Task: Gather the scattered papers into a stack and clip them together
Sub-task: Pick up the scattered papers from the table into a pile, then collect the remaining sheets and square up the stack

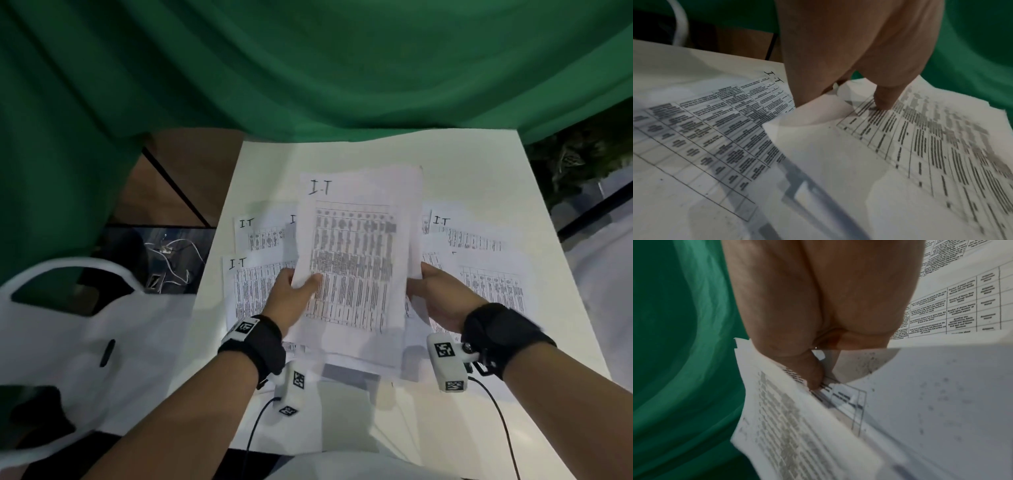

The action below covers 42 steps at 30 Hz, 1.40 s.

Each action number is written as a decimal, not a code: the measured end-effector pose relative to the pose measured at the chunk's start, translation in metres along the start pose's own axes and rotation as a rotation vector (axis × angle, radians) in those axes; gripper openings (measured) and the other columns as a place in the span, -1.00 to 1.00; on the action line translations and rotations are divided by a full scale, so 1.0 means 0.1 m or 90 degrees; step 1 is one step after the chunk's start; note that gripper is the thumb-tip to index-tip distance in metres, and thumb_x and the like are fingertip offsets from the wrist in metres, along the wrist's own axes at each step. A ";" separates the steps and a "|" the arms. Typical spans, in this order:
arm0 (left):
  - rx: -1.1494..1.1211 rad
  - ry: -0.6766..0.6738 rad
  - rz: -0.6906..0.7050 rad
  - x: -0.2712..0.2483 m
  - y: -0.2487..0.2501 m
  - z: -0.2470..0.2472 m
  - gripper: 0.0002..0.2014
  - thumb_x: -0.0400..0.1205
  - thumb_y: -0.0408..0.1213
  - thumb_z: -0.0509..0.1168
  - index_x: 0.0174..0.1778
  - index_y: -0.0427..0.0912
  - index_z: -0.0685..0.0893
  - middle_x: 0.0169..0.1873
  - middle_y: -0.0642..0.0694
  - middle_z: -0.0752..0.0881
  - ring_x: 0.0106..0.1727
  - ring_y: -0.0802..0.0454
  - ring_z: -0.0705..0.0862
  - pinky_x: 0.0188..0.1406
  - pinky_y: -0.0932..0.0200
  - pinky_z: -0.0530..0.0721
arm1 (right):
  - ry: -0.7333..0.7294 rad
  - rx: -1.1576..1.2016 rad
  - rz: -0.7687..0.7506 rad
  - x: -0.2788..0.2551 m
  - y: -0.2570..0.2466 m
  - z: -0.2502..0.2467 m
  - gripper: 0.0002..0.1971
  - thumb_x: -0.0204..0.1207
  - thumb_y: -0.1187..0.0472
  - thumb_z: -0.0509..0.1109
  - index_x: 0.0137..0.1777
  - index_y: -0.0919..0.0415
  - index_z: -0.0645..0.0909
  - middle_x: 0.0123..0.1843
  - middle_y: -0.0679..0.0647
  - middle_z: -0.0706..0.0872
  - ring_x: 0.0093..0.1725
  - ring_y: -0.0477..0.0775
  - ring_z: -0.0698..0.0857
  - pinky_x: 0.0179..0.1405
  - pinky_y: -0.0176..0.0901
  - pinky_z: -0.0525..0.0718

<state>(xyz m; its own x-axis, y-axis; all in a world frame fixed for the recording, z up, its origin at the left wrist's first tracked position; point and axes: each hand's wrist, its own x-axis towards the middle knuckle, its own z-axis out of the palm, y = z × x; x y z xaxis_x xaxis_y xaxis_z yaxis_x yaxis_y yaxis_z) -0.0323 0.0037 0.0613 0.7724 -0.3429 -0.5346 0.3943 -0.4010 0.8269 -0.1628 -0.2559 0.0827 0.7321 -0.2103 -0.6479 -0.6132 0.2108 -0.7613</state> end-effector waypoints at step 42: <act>0.021 0.066 0.164 -0.12 0.41 0.56 -0.55 0.76 -0.50 0.18 0.59 -0.16 0.46 0.09 -0.29 0.69 -0.40 0.32 0.62 -0.52 0.43 0.60 | 0.239 -0.023 -0.264 -0.34 -0.13 0.14 -0.57 0.69 0.42 0.30 0.50 0.05 0.56 0.35 0.15 0.78 0.39 0.28 0.73 0.44 0.28 0.71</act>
<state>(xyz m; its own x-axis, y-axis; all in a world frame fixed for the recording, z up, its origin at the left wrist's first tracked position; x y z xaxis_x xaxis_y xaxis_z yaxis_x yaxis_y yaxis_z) -0.0533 -0.0562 0.0917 0.8923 -0.3497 -0.2855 0.1629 -0.3405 0.9260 -0.1762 -0.2382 0.1149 0.7621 -0.5961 -0.2527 -0.3105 0.0060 -0.9506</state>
